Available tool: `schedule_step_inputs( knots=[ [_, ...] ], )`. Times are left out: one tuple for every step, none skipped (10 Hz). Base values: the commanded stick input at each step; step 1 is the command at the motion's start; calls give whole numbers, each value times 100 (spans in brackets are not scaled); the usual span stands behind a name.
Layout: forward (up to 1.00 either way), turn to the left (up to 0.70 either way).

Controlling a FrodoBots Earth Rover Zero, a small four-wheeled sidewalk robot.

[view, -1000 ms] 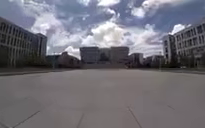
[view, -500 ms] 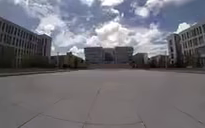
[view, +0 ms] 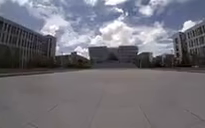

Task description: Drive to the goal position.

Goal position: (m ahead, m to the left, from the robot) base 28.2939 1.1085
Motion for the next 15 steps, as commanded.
schedule_step_inputs(
  knots=[
    [70, 14],
    [70, 11],
    [70, 10],
    [70, 11],
    [70, 11],
    [70, 10],
    [70, 12],
    [70, 12],
    [70, 12],
    [70, 12],
    [70, 11],
    [70, 12],
    [70, 8],
    [70, 4],
    [70, 1]
  ],
)
